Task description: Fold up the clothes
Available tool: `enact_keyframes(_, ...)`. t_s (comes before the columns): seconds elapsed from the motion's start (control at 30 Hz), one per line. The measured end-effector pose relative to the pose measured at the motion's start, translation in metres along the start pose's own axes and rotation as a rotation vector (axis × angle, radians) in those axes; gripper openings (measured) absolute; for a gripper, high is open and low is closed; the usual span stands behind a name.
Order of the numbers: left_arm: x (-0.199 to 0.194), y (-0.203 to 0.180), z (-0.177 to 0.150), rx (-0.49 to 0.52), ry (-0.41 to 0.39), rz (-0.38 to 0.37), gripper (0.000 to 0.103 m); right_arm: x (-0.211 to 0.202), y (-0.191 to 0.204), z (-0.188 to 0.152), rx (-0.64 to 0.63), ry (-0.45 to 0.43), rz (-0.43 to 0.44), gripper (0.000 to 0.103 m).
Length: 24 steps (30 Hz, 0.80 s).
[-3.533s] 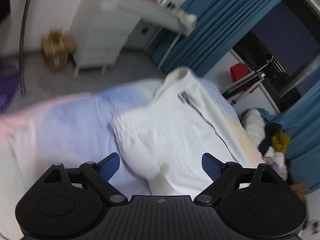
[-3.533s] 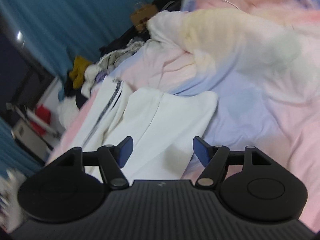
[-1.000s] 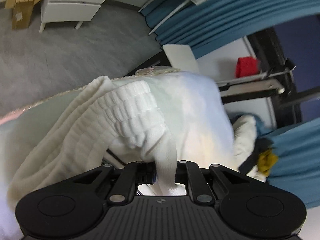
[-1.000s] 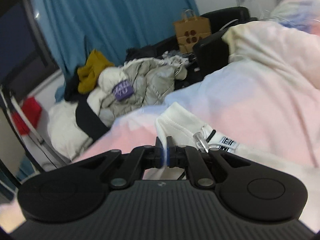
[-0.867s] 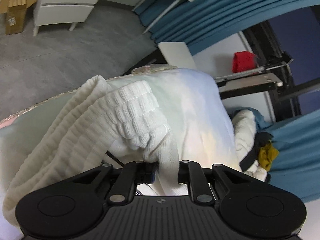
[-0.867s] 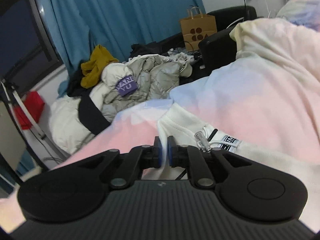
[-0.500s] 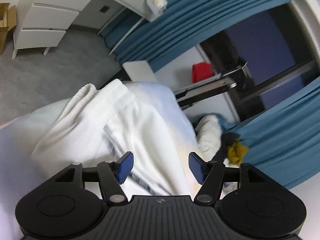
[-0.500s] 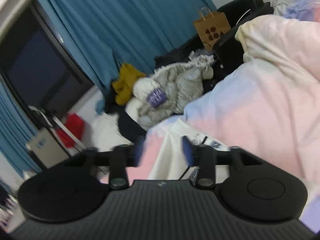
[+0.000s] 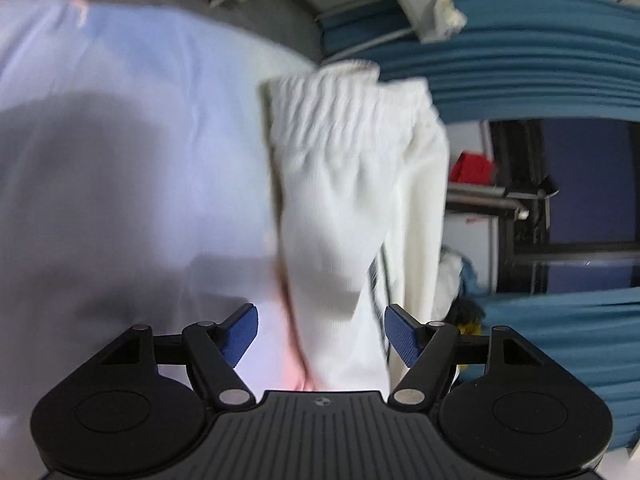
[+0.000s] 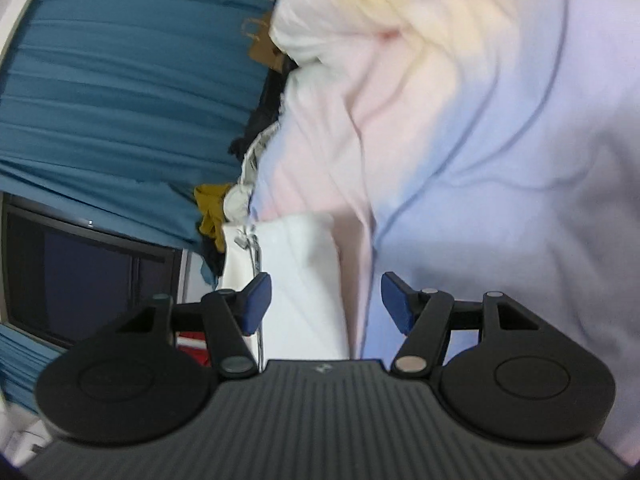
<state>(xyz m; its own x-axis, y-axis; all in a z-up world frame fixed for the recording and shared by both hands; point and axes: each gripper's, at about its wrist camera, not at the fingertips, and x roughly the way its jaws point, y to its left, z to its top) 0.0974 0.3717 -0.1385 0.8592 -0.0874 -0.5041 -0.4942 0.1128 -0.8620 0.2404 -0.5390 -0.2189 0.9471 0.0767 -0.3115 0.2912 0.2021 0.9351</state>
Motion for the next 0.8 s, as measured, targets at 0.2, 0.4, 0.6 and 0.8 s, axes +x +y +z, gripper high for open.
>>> enact_keyframes(0.2,0.027,-0.004,0.008,0.064,-0.066,0.006,0.065,0.028,0.007,0.016,-0.149,0.066,0.094,0.063)
enact_keyframes(0.4,0.050,-0.014,0.008,0.149,-0.123,0.035,0.051,0.062,0.005,0.020,-0.277,0.091,0.058,0.062)
enact_keyframes(0.6,0.056,-0.013,0.008,0.122,-0.178,0.018,0.024,0.058,0.027,0.010,-0.525,-0.022,0.028,0.035)
enact_keyframes(0.8,0.041,-0.037,0.009,0.153,-0.197,-0.046,0.015,0.030,0.037,0.015,-0.502,-0.121,0.058,0.014)
